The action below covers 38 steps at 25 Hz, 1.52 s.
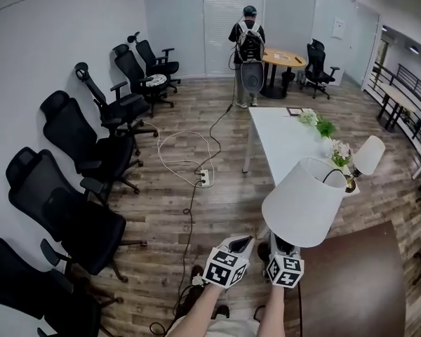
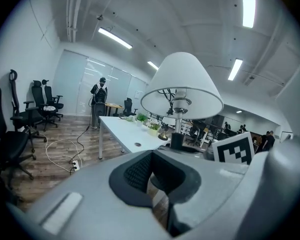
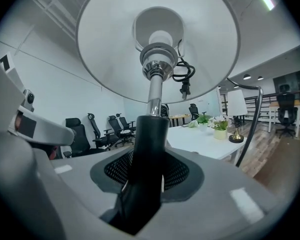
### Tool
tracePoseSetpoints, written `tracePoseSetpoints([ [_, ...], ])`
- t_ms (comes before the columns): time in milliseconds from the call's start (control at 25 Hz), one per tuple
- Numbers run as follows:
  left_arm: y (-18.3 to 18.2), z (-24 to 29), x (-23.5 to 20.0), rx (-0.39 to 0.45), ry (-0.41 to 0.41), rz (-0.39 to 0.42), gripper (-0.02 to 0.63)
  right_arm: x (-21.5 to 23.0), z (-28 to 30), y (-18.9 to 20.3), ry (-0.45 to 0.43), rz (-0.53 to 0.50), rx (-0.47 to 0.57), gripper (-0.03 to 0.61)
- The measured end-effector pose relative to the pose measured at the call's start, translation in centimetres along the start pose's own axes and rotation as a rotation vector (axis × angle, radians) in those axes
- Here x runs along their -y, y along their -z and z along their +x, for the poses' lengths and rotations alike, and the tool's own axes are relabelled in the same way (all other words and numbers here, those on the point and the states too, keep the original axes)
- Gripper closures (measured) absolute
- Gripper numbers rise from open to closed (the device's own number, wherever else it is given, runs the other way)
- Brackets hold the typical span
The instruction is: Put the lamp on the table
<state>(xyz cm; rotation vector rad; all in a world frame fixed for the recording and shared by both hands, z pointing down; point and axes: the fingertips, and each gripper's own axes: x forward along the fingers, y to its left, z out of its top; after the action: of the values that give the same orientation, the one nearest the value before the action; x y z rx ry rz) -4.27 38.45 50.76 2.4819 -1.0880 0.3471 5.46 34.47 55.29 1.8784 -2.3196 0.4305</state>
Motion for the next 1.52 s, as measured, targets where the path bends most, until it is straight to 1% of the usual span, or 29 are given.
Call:
tracePoseSetpoints([
  [160, -1.7, 1.7, -2.5, -0.007, 0.021, -0.001, 0.614, 0.9, 3.0, -1.7, 0.02, -0.014, 0.01, 0.4],
  [280, -3.3, 2.7, -5.2, 0.007, 0.029, -0.021, 0.614, 1.4, 5.7, -2.7, 0.043, -0.015, 0.013, 0.399],
  [400, -5.0, 3.5, -8.9, 0.023, 0.008, -0.026, 0.614, 0.9, 8.9, -3.5, 0.057, -0.008, 0.03, 0.4],
  [480, -6.7, 4.7, -11.2, 0.031, -0.011, -0.015, 0.614, 1.2, 10.9, -4.6, 0.079, -0.02, 0.041, 0.399],
  [560, -8.3, 5.8, -12.9, 0.027, -0.011, 0.001, 0.614, 1.2, 12.7, -5.5, 0.099, -0.025, 0.043, 0.4],
  [760, -11.7, 8.9, -14.7, 0.031, 0.067, 0.039, 0.614, 1.4, 16.4, -7.1, 0.134, 0.001, 0.05, 0.4],
  [960, -13.5, 12.0, -17.6, 0.016, 0.077, 0.049, 0.614, 1.9, 19.9, -8.9, 0.182, 0.004, 0.067, 0.399],
  [1120, -14.4, 14.0, -18.7, 0.0, 0.149, 0.074, 0.614, 3.1, 21.1, -9.6, 0.251, 0.029, 0.088, 0.399],
  [1320, -15.2, 15.3, -20.0, -0.008, 0.212, 0.092, 0.614, 3.4, 22.8, -9.9, 0.294, 0.048, 0.095, 0.399],
  [1520, -15.3, 17.0, -20.8, -0.011, 0.256, 0.065, 0.614, 4.0, 24.1, -9.5, 0.331, 0.015, 0.068, 0.399],
])
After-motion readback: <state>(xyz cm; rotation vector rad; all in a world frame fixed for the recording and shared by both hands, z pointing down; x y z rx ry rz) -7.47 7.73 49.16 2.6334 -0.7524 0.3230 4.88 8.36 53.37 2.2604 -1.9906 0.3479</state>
